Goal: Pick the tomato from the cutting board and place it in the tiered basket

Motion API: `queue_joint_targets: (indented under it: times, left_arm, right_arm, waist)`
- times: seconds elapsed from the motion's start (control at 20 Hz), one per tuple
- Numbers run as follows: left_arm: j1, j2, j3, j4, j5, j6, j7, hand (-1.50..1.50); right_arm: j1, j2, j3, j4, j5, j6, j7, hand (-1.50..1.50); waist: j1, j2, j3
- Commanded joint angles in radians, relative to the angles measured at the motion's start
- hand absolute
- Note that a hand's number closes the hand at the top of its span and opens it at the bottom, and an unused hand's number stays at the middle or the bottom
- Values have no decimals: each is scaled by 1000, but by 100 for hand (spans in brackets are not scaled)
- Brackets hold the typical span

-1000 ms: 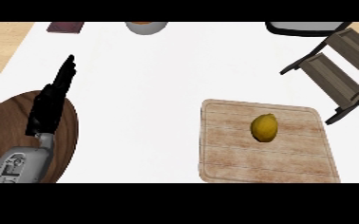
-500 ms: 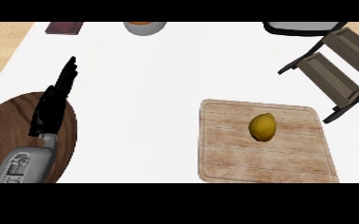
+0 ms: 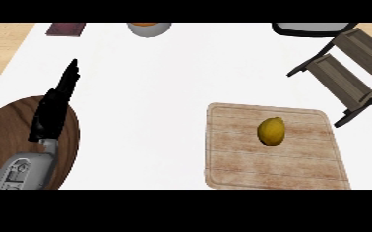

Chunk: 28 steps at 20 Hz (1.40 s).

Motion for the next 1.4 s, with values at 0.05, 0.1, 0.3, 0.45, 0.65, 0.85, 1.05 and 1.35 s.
queue_joint_targets:
  times: [0.05, 0.1, 0.3, 0.45, 0.65, 0.85, 1.05, 1.35]
  left_arm:
    - [25, -26, -12, -21, -21, 8, 9, 0]
    - [-12, -17, 16, 43, -13, -1, -22, 0]
    - [66, -26, 13, 3, -19, 8, -68, 0]
    - [32, 16, 41, -31, 11, -38, -9, 0]
    - [17, -4, 33, 4, -5, -36, -35, 0]
    - [-45, -5, 37, 9, -20, -26, 34, 0]
    - [18, -15, 37, -30, 3, -40, -2, 0]
    - [-2, -10, 46, -10, -5, -38, -2, 0]
  right_arm:
    - [-59, 27, -16, 139, 20, 31, -30, -150]
    - [-56, 61, -55, 92, -29, 37, 44, -150]
    - [-53, 61, -141, 177, -78, -9, 8, -150]
    - [-107, 2, -209, 222, -122, 23, 18, -150]
    - [-182, -41, -237, 312, -98, -27, 18, -150]
    - [-259, -103, -254, 391, -99, 26, 137, -150]
    - [-246, -225, -286, 528, -103, 132, 131, -150]
    - [-111, -336, -302, 613, -91, 216, -56, -150]
  waist:
    - [-1, -2, 0]
    - [-16, -5, 0]
    - [-12, -5, 0]
    - [-15, -6, 1]
    - [-2, 2, 1]
    - [-6, 1, 0]
    - [11, 7, 1]
    - [2, 16, 6]
